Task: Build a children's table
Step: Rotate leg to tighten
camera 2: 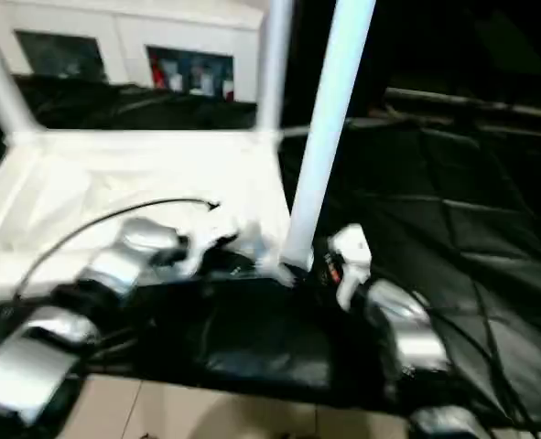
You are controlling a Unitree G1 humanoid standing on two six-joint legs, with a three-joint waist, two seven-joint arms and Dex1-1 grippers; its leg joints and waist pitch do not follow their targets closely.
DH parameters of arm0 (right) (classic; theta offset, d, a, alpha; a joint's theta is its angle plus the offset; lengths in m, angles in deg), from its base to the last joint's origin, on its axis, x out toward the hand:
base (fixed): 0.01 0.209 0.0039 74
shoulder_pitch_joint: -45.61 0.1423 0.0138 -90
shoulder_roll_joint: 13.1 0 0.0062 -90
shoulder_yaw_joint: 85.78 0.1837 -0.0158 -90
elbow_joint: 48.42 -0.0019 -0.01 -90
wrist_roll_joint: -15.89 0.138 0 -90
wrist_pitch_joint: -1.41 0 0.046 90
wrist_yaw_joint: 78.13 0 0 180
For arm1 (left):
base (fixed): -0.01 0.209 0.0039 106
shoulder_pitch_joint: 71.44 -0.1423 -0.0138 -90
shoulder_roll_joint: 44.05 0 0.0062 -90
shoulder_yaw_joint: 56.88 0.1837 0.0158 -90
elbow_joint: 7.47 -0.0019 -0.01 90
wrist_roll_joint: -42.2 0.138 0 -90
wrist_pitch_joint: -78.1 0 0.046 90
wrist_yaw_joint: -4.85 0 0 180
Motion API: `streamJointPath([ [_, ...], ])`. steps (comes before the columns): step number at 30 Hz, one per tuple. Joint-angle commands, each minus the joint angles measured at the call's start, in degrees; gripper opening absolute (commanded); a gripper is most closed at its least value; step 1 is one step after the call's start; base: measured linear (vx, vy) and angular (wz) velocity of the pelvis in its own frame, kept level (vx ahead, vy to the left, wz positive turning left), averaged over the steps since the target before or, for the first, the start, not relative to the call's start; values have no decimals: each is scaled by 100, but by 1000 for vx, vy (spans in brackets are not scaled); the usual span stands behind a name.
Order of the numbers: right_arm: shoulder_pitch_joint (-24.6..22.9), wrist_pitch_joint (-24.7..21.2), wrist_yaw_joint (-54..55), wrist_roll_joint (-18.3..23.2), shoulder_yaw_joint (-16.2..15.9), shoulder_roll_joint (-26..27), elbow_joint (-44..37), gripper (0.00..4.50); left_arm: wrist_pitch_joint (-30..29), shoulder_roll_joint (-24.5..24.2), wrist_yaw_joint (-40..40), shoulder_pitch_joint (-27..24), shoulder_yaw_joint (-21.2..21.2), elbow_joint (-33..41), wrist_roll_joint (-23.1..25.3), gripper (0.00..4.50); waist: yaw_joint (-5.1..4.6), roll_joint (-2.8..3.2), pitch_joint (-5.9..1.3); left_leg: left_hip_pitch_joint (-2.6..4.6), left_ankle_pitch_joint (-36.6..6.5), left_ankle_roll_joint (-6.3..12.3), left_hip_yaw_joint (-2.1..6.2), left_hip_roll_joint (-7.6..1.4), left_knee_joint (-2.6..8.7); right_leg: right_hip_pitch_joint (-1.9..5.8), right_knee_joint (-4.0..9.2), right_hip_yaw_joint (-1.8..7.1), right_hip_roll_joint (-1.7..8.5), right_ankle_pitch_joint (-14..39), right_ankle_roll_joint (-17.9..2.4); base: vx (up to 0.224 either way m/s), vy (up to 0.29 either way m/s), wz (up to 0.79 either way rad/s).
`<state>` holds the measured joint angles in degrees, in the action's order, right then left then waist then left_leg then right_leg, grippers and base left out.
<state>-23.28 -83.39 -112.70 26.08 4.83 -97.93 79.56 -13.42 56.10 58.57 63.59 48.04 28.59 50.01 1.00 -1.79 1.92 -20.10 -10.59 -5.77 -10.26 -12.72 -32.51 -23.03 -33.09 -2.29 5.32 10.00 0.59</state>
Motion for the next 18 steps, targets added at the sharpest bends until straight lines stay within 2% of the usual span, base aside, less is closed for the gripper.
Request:
streamJointPath([
  [1, 120, -339, 1012, -351, -19, 245, 547, 266, -37, 476, -366, 29, 98, -141, -30, 0, 0, -58, -249, -16, -1821, 144, -18, 17, 412, 186, 479, 88, 170, 2516, -848, 0, 0, 0],
  [3, 220, -427, 1339, -366, 31, 354, 666, 266, -47, 568, -507, 44, 133, -179, 12, 0, -30, -52, -249, 1, -1888, 150, -23, 25, 401, 161, 497, 86, 162, 2542, -839, 0, 0, 0],
  [4, 356, -487, 1620, -369, 65, 543, 781, 266, -49, 686, -560, 40, 228, -206, 94, 0, -35, -49, -249, -22, -1858, 189, -21, 28, 405, 172, 499, 88, 162, 2508, -831, 0, 0, 0],
  [5, 425, -432, 1644, -431, 0, 662, 772, 266, -49, 750, -493, 26, 289, -205, 132, 0, -46, -13, -250, -17, -1907, 206, -17, 25, 410, 161, 505, 87, 162, 2476, -839, 0, 0, 0],
  [6, 478, -319, 1603, -524, -95, 730, 775, 266, -26, 790, -426, 31, 314, -243, 161, 0, -56, -4, -248, -25, -1929, 206, -13, 24, 415, 164, 504, 85, 158, 2453, -843, 0, 0, 0],
  [8, 512, -76, 1463, -654, -254, 773, 736, 336, 24, 788, -309, 37, 378, -314, 226, 0, -74, 0, -253, -34, -1974, 197, -8, 21, 421, 168, 502, 83, 151, 2332, -855, 0, 0, 0],
  [10, 504, 12, 1331, -629, -278, 766, 678, 336, 39, 746, -246, 35, 414, -333, 258, 0, -71, 2, -258, -24, -2007, 190, -6, 15, 422, 163, 488, 87, 153, 2246, -911, 0, 0, 0],
  [12, 494, 112, 1110, -560, -295, 715, 575, 356, 55, 657, -167, 48, 439, -376, 282, 0, -59, 17, -270, -9, -1951, 229, -21, 8, 412, 168, 463, 106, 148, 1933, -1029, 0, 0, 0],
  [14, 466, 166, 932, -580, -356, 602, 483, 380, 56, 593, -96, 67, 434, -394, 283, 0, -57, 10, -289, -50, -1727, 292, -26, 12, 404, 229, 414, 98, 148, 1509, -1144, 0, 0, 0],
  [15, 420, 169, 719, -564, -396, 499, 376, 383, 62, 533, -23, 78, 432, -394, 288, 0, -52, 10, -290, -45, -1686, 326, -32, 11, 396, 228, 410, 99, 147, 1430, -1172, 0, 0, 0],
  [18, 169, 204, -385, -398, -510, -7, -67, 383, 193, 274, 481, 114, 433, -356, 273, 0, -9, 18, -329, -48, -1216, 539, -49, 3, 343, 282, 315, 111, 147, 551, -1426, 38, 1, 2],
])
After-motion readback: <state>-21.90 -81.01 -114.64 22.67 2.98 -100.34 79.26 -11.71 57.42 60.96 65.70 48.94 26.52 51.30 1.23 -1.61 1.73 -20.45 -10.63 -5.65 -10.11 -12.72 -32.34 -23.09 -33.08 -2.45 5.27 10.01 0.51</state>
